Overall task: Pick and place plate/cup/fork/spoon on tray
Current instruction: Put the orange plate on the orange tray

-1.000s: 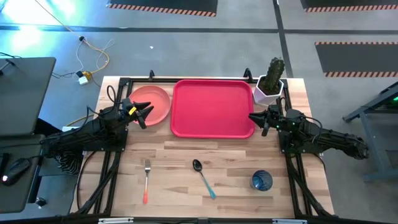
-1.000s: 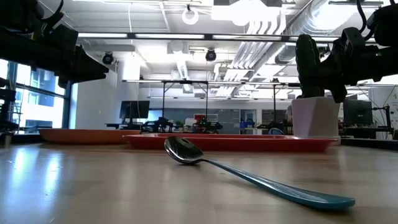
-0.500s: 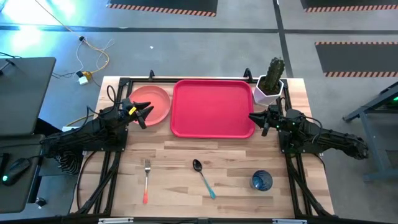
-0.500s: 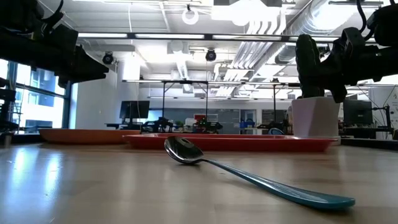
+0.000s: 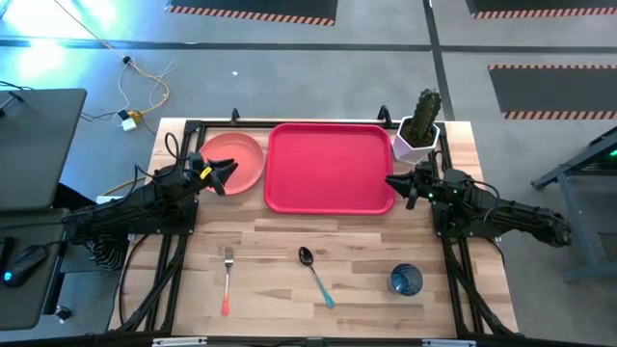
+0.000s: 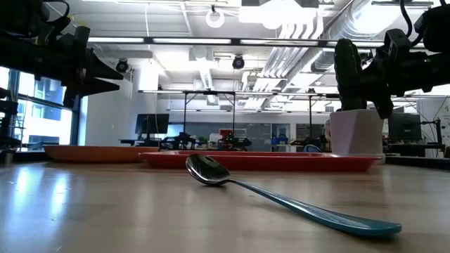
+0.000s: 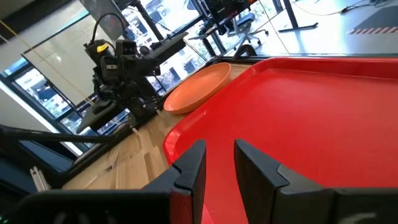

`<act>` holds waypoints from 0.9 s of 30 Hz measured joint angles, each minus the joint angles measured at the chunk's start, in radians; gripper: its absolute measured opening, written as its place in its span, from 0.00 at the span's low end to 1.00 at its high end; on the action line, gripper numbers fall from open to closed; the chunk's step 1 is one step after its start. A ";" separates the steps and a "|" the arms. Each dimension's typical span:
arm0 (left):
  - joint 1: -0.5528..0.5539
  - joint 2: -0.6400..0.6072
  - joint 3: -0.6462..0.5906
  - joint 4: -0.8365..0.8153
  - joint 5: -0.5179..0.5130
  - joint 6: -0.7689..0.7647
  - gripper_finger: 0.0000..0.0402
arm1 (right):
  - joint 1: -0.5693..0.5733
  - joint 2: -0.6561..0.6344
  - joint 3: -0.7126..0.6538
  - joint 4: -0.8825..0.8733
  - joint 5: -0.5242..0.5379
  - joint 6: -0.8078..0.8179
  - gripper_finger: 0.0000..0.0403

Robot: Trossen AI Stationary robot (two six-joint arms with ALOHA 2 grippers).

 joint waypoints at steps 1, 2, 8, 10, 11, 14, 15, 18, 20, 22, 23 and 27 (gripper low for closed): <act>0.000 0.000 0.000 0.000 0.000 -0.009 0.34 | 0.000 0.000 0.000 0.000 0.000 0.000 0.19; 0.000 0.000 0.000 0.000 0.000 -0.010 0.34 | 0.000 0.000 0.000 0.000 0.000 0.002 0.19; 0.000 0.000 0.000 -0.001 -0.005 -0.009 0.34 | 0.000 0.000 0.000 0.000 0.000 0.003 0.19; 0.001 0.000 0.000 -0.001 -0.017 -0.009 0.34 | 0.000 0.000 0.000 0.000 0.000 0.003 0.19; 0.001 0.000 0.000 -0.001 -0.018 -0.010 0.34 | 0.000 0.000 0.000 0.000 0.000 0.003 0.19; 0.001 0.000 0.000 -0.001 0.010 -0.024 0.34 | 0.000 0.000 0.000 0.000 0.000 0.003 0.19; 0.001 0.000 0.000 -0.001 0.014 -0.026 0.34 | 0.000 0.000 0.000 0.000 0.000 0.003 0.19; 0.001 0.000 0.000 -0.001 0.015 -0.027 0.34 | 0.000 0.000 0.000 0.000 0.000 0.003 0.19; 0.001 0.000 0.000 -0.001 0.015 -0.027 0.34 | 0.000 0.000 0.000 0.000 0.000 0.003 0.19; 0.001 0.000 0.000 -0.001 0.015 -0.027 0.34 | 0.000 0.000 0.000 0.000 0.000 0.003 0.19; 0.001 0.000 0.000 0.000 0.016 -0.027 0.34 | 0.000 0.000 0.000 0.000 0.000 0.003 0.19; 0.001 0.000 0.000 0.000 0.042 -0.027 0.34 | 0.000 0.000 0.000 0.000 0.000 0.003 0.19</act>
